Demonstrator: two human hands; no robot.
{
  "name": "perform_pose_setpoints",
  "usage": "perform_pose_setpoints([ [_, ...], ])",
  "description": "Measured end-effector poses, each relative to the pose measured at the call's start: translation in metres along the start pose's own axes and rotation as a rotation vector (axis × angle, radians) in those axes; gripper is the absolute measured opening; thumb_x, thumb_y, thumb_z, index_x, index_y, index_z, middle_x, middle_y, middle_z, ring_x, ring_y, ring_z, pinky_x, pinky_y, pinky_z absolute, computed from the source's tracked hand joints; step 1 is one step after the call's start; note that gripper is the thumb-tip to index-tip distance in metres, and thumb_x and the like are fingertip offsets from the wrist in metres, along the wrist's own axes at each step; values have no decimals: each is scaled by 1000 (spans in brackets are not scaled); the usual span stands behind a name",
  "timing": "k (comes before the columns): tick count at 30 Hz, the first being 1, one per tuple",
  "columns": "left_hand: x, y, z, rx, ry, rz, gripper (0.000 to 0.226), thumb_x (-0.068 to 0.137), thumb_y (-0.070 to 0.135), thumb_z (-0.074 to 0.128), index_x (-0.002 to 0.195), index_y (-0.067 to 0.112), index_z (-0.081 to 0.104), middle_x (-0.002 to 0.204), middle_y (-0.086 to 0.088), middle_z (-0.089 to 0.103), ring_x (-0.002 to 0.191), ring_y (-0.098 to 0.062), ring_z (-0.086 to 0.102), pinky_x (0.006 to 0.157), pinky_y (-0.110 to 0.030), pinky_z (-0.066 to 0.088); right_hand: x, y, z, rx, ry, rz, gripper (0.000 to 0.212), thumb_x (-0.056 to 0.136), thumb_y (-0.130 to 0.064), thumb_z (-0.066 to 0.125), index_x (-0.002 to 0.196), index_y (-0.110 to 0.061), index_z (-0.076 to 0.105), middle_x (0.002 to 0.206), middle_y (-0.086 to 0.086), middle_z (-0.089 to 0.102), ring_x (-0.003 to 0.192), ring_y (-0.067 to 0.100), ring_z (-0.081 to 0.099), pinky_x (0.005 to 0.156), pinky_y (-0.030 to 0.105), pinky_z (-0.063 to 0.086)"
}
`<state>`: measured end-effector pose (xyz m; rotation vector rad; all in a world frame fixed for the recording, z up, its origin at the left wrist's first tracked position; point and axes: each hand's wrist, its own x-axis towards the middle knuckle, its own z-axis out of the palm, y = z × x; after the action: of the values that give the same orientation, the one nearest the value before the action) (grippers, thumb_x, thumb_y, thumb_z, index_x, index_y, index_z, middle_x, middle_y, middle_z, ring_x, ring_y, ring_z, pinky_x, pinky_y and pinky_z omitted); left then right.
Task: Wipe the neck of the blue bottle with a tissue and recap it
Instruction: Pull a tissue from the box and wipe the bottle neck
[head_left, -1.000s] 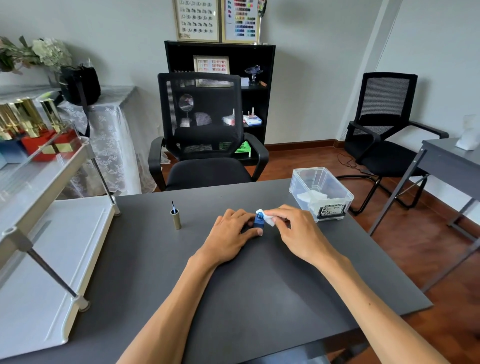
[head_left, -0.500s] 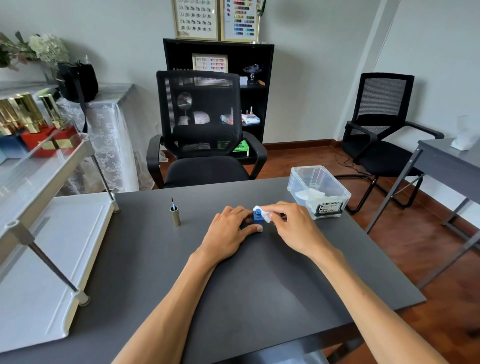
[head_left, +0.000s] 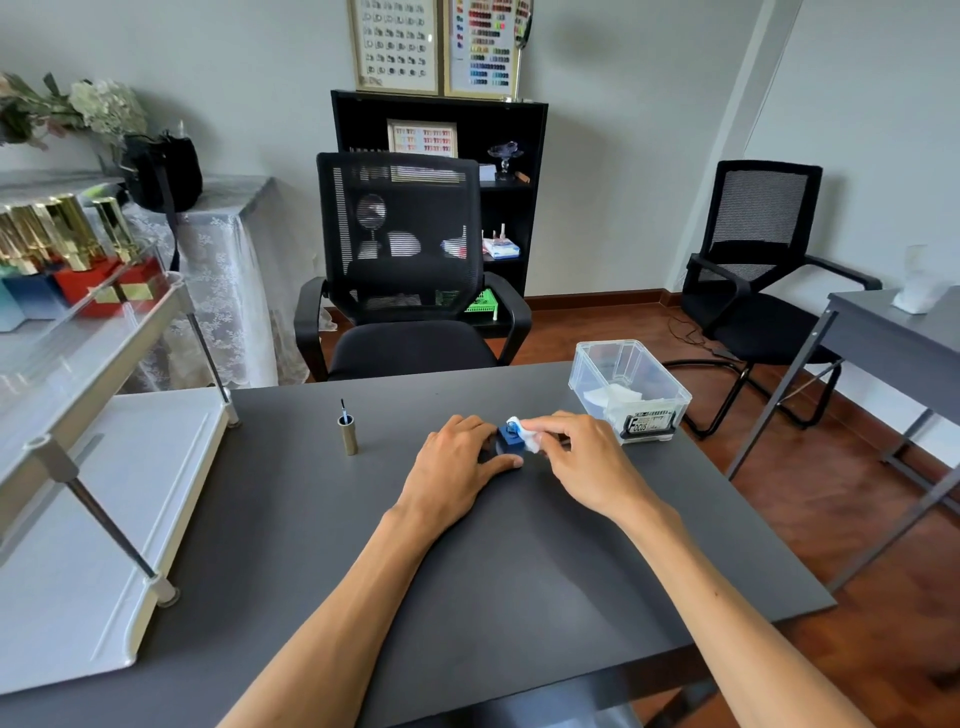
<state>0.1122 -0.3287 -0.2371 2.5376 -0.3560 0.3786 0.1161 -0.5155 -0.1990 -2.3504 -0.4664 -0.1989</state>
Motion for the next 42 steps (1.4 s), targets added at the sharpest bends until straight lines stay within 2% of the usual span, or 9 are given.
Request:
perform_pose_setpoints([
  [4, 0, -2, 1, -85, 41, -52, 48, 74, 67, 70, 83, 20, 66, 83, 10, 59, 84, -11, 52, 69, -25, 44, 0, 1, 1, 16, -19, 0, 30, 100, -10, 55, 119, -22, 74, 104, -7, 72, 89, 5, 63, 77, 4, 42],
  [8, -1, -8, 0, -202, -1, -86, 55, 66, 71, 73, 106, 32, 71, 95, 16, 64, 92, -6, 54, 76, -21, 46, 1, 2, 4, -1, -38, -15, 31, 99, -10, 55, 119, -24, 74, 104, -8, 73, 93, 8, 65, 82, 17, 49],
  [10, 2, -12, -3, -210, -65, -79, 52, 69, 64, 77, 111, 34, 70, 99, 17, 63, 95, -6, 52, 78, -22, 43, 1, 3, 6, 2, -43, -14, 31, 99, -9, 55, 118, -23, 74, 103, -8, 73, 90, 8, 64, 78, 12, 46],
  [15, 4, -18, -10, -262, -175, -54, 43, 75, 52, 79, 113, 34, 70, 108, 18, 62, 103, -6, 52, 87, -22, 42, 1, 6, 7, 41, -37, 2, 30, 99, -10, 54, 118, -24, 74, 105, -8, 73, 92, 10, 66, 82, 21, 51],
  [19, 4, -22, -17, -322, -248, -24, 40, 86, 31, 73, 125, 28, 66, 108, 20, 60, 103, 14, 52, 84, -3, 38, 1, 5, 6, 63, -58, 2, 31, 100, -11, 53, 119, -25, 74, 106, -8, 72, 94, 12, 66, 86, 27, 53],
  [26, 5, -26, -14, -325, -209, -32, 25, 91, 33, 70, 115, 25, 70, 100, 19, 62, 96, 14, 53, 79, -2, 37, 2, 3, 2, 21, -54, -55, 28, 98, -11, 58, 118, -22, 74, 97, -11, 70, 81, -4, 60, 71, 5, 40],
  [30, 4, -25, -9, -323, -148, -66, 22, 86, 41, 73, 105, 30, 72, 95, 21, 62, 97, 0, 56, 79, -12, 40, -7, 3, 2, -14, -29, -97, 28, 98, -9, 58, 120, -18, 73, 94, -7, 69, 77, 0, 59, 71, 6, 40],
  [35, 1, -21, -9, -336, -58, -57, 10, 81, 45, 77, 80, 42, 67, 79, 22, 64, 86, 6, 58, 70, -4, 39, 3, -5, 2, -67, -47, -95, 29, 100, -9, 55, 122, -15, 72, 101, -2, 70, 80, 6, 58, 74, 11, 40],
  [42, 1, -22, -7, -299, -14, -83, 24, 78, 49, 77, 91, 29, 74, 83, 21, 67, 85, 4, 61, 71, -9, 44, -3, -4, 3, -58, -46, -80, 29, 99, -8, 55, 121, -17, 73, 90, -8, 66, 75, -3, 56, 69, 7, 38],
])
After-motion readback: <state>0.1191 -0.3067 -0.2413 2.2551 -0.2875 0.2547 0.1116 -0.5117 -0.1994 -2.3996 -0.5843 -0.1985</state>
